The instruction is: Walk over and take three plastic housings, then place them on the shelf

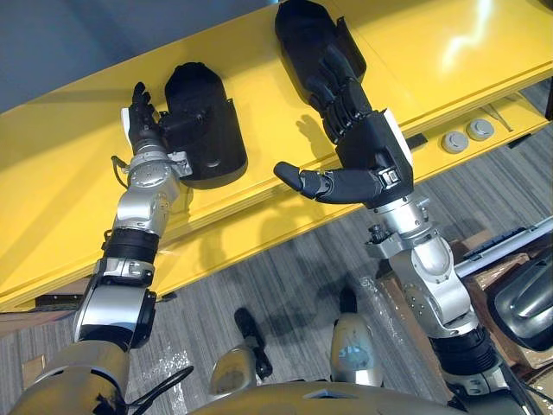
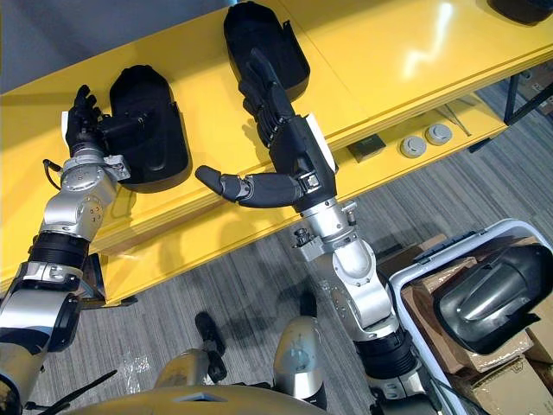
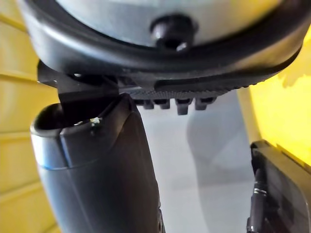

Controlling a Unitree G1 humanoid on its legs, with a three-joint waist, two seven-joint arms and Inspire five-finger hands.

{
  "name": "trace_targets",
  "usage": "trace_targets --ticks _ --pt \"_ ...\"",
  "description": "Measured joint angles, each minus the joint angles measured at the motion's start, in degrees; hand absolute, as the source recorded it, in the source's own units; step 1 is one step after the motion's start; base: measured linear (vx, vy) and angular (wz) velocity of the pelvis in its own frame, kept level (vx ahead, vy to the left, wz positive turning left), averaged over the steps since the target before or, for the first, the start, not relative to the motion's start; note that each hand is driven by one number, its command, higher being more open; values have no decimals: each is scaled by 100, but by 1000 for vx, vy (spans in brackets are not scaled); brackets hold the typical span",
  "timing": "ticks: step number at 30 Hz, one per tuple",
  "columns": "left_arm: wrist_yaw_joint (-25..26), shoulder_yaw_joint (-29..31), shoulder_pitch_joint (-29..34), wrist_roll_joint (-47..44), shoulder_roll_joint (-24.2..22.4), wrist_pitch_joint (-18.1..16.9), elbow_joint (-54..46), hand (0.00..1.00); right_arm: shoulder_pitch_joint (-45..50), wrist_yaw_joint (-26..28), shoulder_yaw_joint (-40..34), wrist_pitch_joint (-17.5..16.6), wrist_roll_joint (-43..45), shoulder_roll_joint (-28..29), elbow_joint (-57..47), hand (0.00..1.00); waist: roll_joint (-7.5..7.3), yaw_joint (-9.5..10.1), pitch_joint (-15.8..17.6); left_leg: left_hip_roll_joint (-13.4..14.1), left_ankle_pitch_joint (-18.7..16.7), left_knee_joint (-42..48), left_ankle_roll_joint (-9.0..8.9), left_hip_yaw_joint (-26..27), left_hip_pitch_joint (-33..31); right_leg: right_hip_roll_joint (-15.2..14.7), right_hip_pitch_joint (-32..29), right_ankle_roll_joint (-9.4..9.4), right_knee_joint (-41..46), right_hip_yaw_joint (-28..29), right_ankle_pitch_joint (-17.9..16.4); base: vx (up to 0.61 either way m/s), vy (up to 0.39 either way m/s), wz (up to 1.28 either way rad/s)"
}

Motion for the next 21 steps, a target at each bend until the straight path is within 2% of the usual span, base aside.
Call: trace_targets --ticks 4,7,9,11,14,18,21 --pt "390 397 0 -14 -39 -185 -80 100 393 17 77 -1 -9 92 -3 100 0 -37 0 1 -44 -9 -14 27 197 10 183 2 -36 14 -6 7 -5 -8" --pt "625 697 0 11 -31 -524 -531 100 704 62 84 -4 -51 203 -3 100 0 -46 -1 -1 -55 -15 -10 27 268 14 297 15 -129 3 5 -3 -2 -1" --pt "671 721 1 11 7 -622 -780 100 810 69 91 -4 -53 223 -4 100 2 -37 -7 -5 -61 -31 -13 0 335 14 395 15 -171 -23 5 1 -4 4" --pt "674 790 0 35 97 -763 -1432 100 845 72 91 -5 -61 255 -4 100 6 -15 -20 -7 -68 -33 -18 -30 384 16 501 28 -245 -61 19 9 -9 5" --pt "618 833 0 235 120 -783 -2004 100 899 70 93 -23 -70 303 -3 100 41 17 -103 -6 -75 -35 -21 -92 404 16 603 37 -337 -156 35 21 -15 9" --pt "418 829 1 231 143 -788 -2347 100 1025 4 113 -23 -281 384 -1 100 88 77 -359 -5 -89 -37 -38 -207 418 17 773 45 -485 -285 70 31 -12 15" --pt "330 831 1 234 211 -967 -2516 100 1025 -141 127 -37 -570 403 0 100 74 121 -511 -6 -106 -39 -45 -252 495 17 928 48 -575 -364 88 6 -5 7"
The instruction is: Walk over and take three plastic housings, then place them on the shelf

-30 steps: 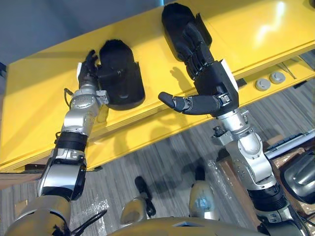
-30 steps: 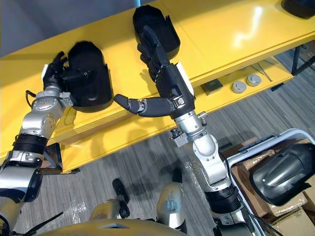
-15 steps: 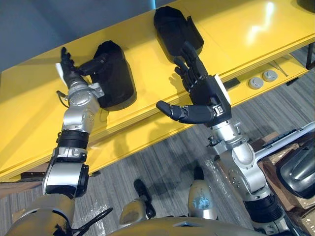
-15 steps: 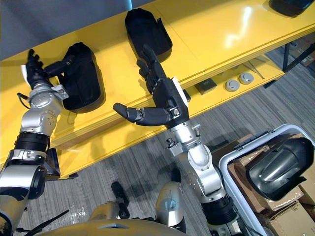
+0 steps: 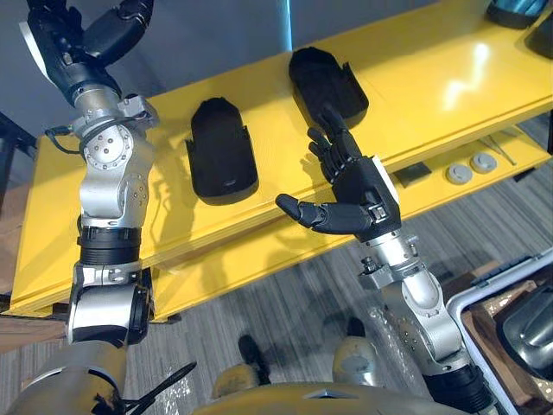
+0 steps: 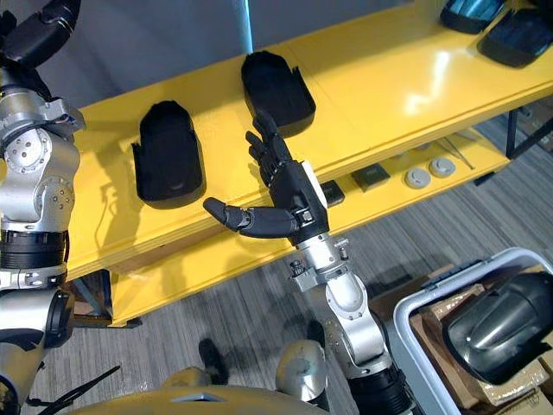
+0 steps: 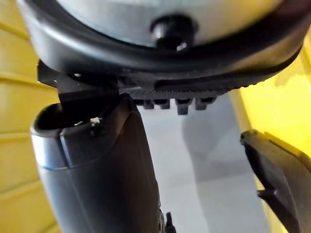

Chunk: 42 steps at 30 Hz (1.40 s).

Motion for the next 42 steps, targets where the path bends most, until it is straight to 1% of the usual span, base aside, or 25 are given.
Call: trace_targets --ticks 2,4,5,6,7,8,9,10,11,12,13,14,15,16,18,20,22,23,25,26,32,34,38,42 --pt "-17 5 8 -14 108 -129 -185 100 16 -85 14 -12 -242 -17 27 100 13 53 -115 -1 -18 -3 -6 -5 17 2 45 3 -49 -22 6 0 0 0" --pt "-215 58 60 -75 252 -500 -591 100 32 -365 31 -142 -634 -34 107 100 6 115 -232 -1 -18 -7 -5 -28 16 2 69 3 -66 -53 7 -9 0 3" --pt "-284 88 126 -99 280 -588 -756 100 32 -429 37 -161 -679 -37 134 100 4 118 -266 -1 -18 -8 -5 -43 17 2 91 3 -84 -71 7 -9 -6 13" --pt "-427 154 353 -102 289 -767 -1141 100 32 -555 30 -251 -849 -64 220 100 5 116 -344 -2 -18 -11 -5 -83 26 2 168 7 -151 -133 19 3 -8 16" --pt "-614 199 749 -108 287 -904 -1597 100 31 -645 17 -264 -883 -108 287 100 9 129 -454 -3 -20 -13 -8 -118 30 2 212 7 -172 -166 19 16 -8 17" --pt "-768 236 985 -136 270 -977 -1830 100 33 -654 -4 -263 -977 -141 297 100 11 138 -489 -3 -22 -14 -11 -141 42 2 250 7 -185 -186 19 21 -7 19" --pt "-1219 300 1628 -289 155 -1121 -2380 100 38 -648 -132 -262 -1084 -254 301 100 18 182 -574 -3 -23 -22 -13 -204 49 2 330 9 -234 -280 20 12 -8 19" --pt "-1389 299 1899 -300 61 -1161 -2571 100 38 -648 -191 -262 -1153 -303 301 100 14 203 -584 -3 -23 -28 -13 -243 67 2 381 10 -250 -319 21 -18 -6 22" --pt "-1711 292 2456 -251 -207 -1185 -2920 100 45 -648 -319 -262 -1315 -408 304 100 2 286 -616 0 -26 -31 -17 -284 95 8 456 7 -284 -369 15 -22 -3 16" --pt "-1850 287 2746 -219 -349 -1195 -3049 100 46 -645 -363 -262 -1315 -459 309 100 -4 323 -649 3 -26 -32 -18 -302 90 13 477 6 -315 -394 15 -39 -3 21" --pt "-2082 231 3371 -215 -687 -1213 -3188 100 55 -646 -493 -263 -1350 -517 311 100 -27 416 -691 8 -20 -34 -20 -374 86 21 550 -19 -362 -466 -1 -30 -1 19" --pt "-2157 214 3581 -215 -811 -1215 -3184 100 56 -645 -542 -263 -1353 -516 320 100 -41 446 -712 13 -20 -35 -20 -401 77 26 559 -24 -360 -485 -9 -51 -1 25" --pt "-2289 202 3985 -222 -1024 -1272 -3179 100 56 -647 -609 -263 -1354 -501 331 100 -84 495 -743 26 -8 -36 -26 -452 45 37 569 -18 -364 -554 -23 -54 -1 26" --pt "-2403 202 4319 -221 -1187 -1401 -3180 100 61 -661 -657 -263 -1519 -474 335 100 -142 545 -777 37 3 -36 -45 -505 -16 48 564 -15 -392 -624 -32 -51 -2 25" --pt "-2535 199 4545 -200 -1321 -1470 -3181 100 98 -656 -697 -262 -1761 -477 346 100 -229 633 -801 55 16 -37 -66 -552 -33 83 575 -16 -442 -638 -32 -44 -2 17" --pt "-2554 193 4732 -30 -1326 -1638 -3183 100 191 -640 -668 -263 -1966 -451 350 100 -341 762 -864 54 18 -38 -71 -614 -36 84 630 -27 -445 -704 -38 -15 -2 15" --pt "-2562 231 4876 -6 -1328 -1871 -3263 100 204 -642 -586 -263 -2119 -441 350 100 -392 775 -895 53 24 -37 -74 -642 -62 84 629 -41 -445 -743 -34 5 5 13" --pt "-2587 233 4884 -11 -1334 -1944 -3278 100 216 -650 -584 -263 -2426 -427 350 100 -410 777 -910 50 34 -37 -77 -679 -97 84 627 -45 -445 -774 -32 3 4 13" --pt "-2619 233 4900 -13 -1388 -1944 -3332 100 216 -652 -573 -251 -2865 -430 350 100 -414 799 -910 50 43 -37 -72 -693 -112 85 625 -48 -444 -785 -30 2 2 5" --pt "-2643 233 4930 -13 -1499 -1943 -3372 100 216 -664 -545 -245 -3053 -432 357 100 -415 807 -911 49 43 -37 -72 -698 -109 85 626 -49 -444 -786 -30 0 0 0" --pt "-2778 221 5300 -136 -1761 -1936 -3437 100 220 -662 -233 -193 -3106 -487 645 100 -423 833 -910 53 67 -37 -39 -721 -136 94 627 -55 -444 -809 -30 5 -2 2" --pt "-2813 162 5327 -225 -1767 -1930 -3433 100 254 -687 -107 -184 -3521 -486 797 100 -435 884 -904 53 71 -36 -37 -756 -173 98 626 -62 -443 -849 -34 20 -7 8" --pt "-2833 0 5379 -234 -1769 -1930 -3431 100 268 -952 194 -11 -4142 -468 1084 100 -485 922 -872 51 73 -36 -37 -781 -180 99 626 -70 -440 -877 -37 8 -3 3" --pt "-2846 -166 5546 -251 -1804 -1910 -3367 100 266 -1368 333 222 -4227 -397 1563 100 -497 930 -859 51 73 -37 -37 -782 -186 98 623 -70 -438 -881 -41 0 0 0"
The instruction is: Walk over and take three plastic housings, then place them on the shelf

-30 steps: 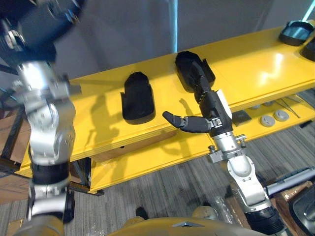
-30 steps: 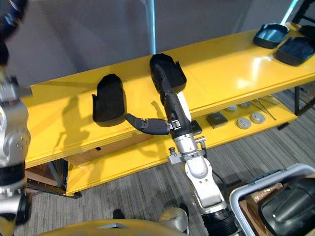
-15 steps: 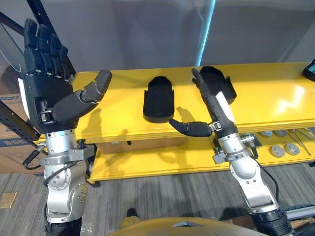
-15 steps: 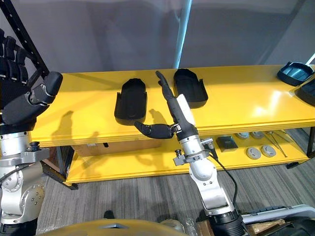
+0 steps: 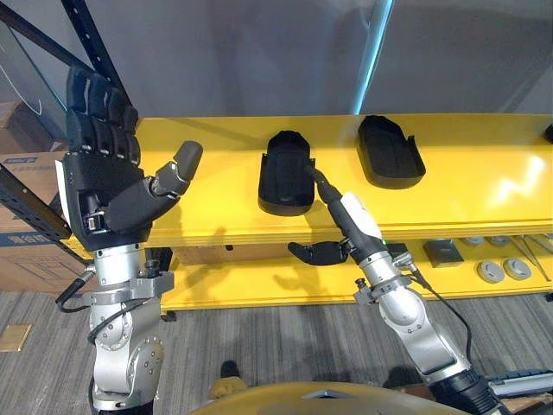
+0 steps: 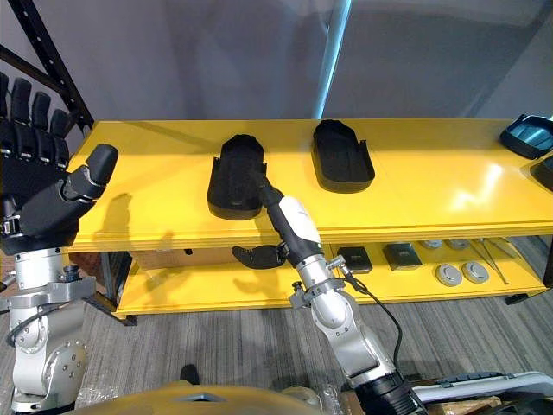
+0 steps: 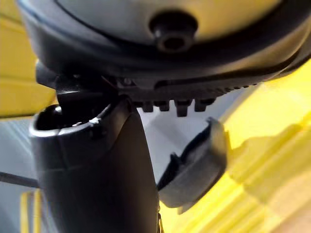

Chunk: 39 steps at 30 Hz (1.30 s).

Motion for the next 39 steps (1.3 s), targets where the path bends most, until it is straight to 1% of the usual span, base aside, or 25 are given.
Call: trace_targets --ticks 3,4,6,9,12,14,17,19,21,25,27,31,33,35,39 --pt "-31 -180 2 0 -166 14 53 100 -59 -505 -1 175 -3 166 490 100 22 52 25 1 4 0 1 -15 -8 0 -8 1 1 -31 -2 -22 -2 1" --pt "-48 -208 1 2 -177 15 70 100 -87 -590 3 206 -3 197 565 100 29 56 30 2 6 0 1 -15 -11 0 -12 1 2 -31 -2 0 0 0" --pt "-153 -246 1 23 -182 80 157 100 -217 -935 39 327 -115 252 752 100 66 83 58 2 11 0 1 -23 -21 1 -23 0 3 -35 -1 0 0 0" --pt "-160 -304 16 28 -183 148 171 100 -436 -1226 89 450 -193 278 844 100 71 121 75 4 16 0 -1 -50 -45 5 -41 -1 3 -45 0 0 0 0" --pt "-164 -302 59 19 -185 153 183 100 -738 -1568 96 489 -189 442 1001 100 64 124 81 2 28 2 -5 -98 -118 7 -77 -3 4 -63 1 9 -10 6" --pt "-184 -301 131 19 -202 165 184 100 -870 -1693 94 490 -163 534 1034 100 52 136 122 0 60 4 -9 -126 -132 9 -55 6 19 -92 9 19 -12 9" --pt "-239 -294 201 4 -230 241 207 100 -1013 -1783 86 487 -13 620 1120 100 57 143 211 -1 66 3 -11 -159 -111 9 0 6 46 -141 7 1 -11 9" --pt "-310 -291 203 2 -339 252 336 100 -1130 -1795 80 485 97 656 1309 100 67 165 235 -2 73 2 -7 -184 -114 9 10 -3 53 -166 -1 -35 -7 6" --pt "-352 -289 208 0 -399 274 432 100 -1190 -1795 82 484 278 680 1403 100 78 175 252 -1 82 2 -7 -206 -117 9 11 -40 74 -183 -29 -36 -7 5" --pt "-440 -291 210 1 -412 333 450 100 -1207 -1793 -26 492 336 793 1427 100 133 191 300 2 87 1 -5 -229 -118 9 11 -46 90 -213 -38 -45 -8 2" --pt "-448 -291 211 1 -414 361 450 100 -1216 -1788 -47 561 335 843 1438 100 151 196 320 4 92 1 0 -235 -118 9 10 -46 95 -219 -38 -44 -7 1" --pt "-478 -291 215 1 -417 365 452 100 -1405 -1757 -59 750 307 868 1883 100 149 213 322 7 103 1 -4 -247 -117 11 9 -47 98 -226 -35 -23 -4 1" --pt "-478 -292 215 1 -420 368 453 100 -1447 -1762 -78 837 309 880 1914 100 149 219 322 14 106 1 -6 -249 -116 19 8 -47 98 -228 -34 0 0 0" --pt "-478 -294 215 2 -422 373 465 100 -1526 -1769 -77 857 309 901 1990 100 150 224 322 25 112 2 -10 -250 -115 30 9 -48 98 -232 -33 0 0 0" --pt "-492 -377 208 8 -422 392 650 100 -1995 -1778 -102 929 365 955 2546 100 158 228 326 35 136 2 -9 -274 -109 41 17 -49 107 -252 -31 -20 -8 2"
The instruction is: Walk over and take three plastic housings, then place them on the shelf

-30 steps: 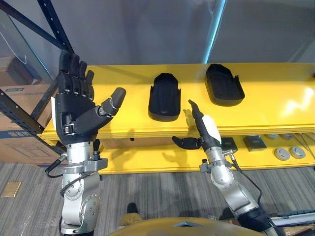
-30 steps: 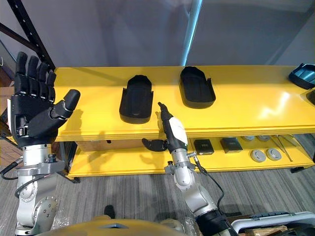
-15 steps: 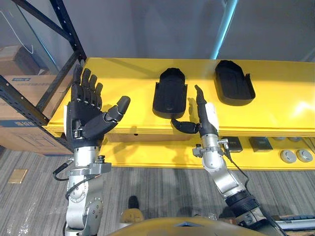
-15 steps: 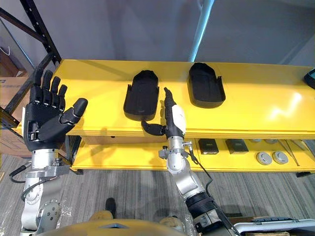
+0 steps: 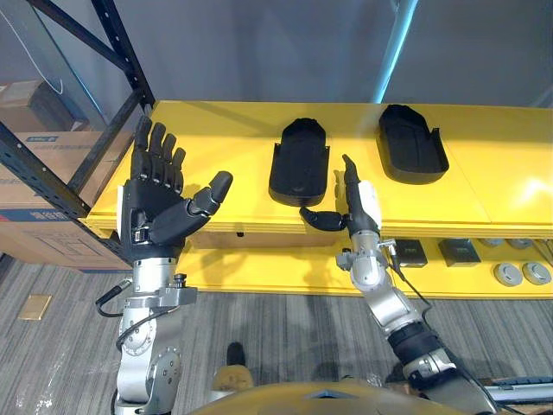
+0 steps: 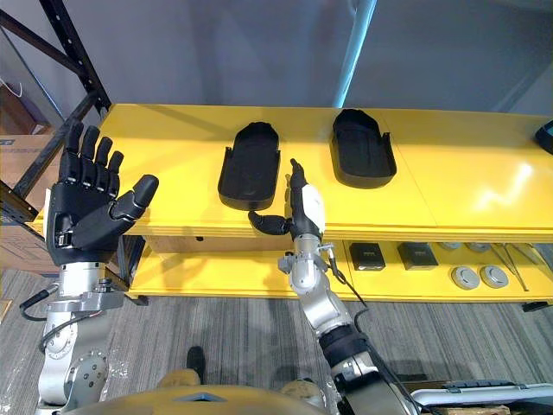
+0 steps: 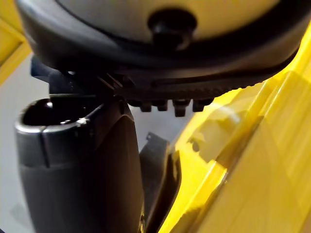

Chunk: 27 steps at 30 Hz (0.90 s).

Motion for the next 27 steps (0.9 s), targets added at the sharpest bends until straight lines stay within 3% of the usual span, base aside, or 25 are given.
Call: trace_targets --ticks 7,19,27 --pt "-73 -80 -6 12 -1 112 170 100 -573 -50 -272 36 202 80 685 100 105 62 112 -3 33 0 -26 -121 -17 2 68 14 0 -126 -10 -46 -8 8" --pt "-125 -85 -21 -3 -1 249 170 100 -828 -293 -388 158 223 82 897 100 166 127 179 -1 81 1 -26 -236 -97 22 86 2 -4 -250 1 -8 -11 6" --pt "-118 -126 -63 -3 -3 249 170 100 -1193 -500 -449 426 220 82 1188 100 221 219 219 -2 101 1 -25 -264 -99 24 100 3 4 -269 2 0 0 0"
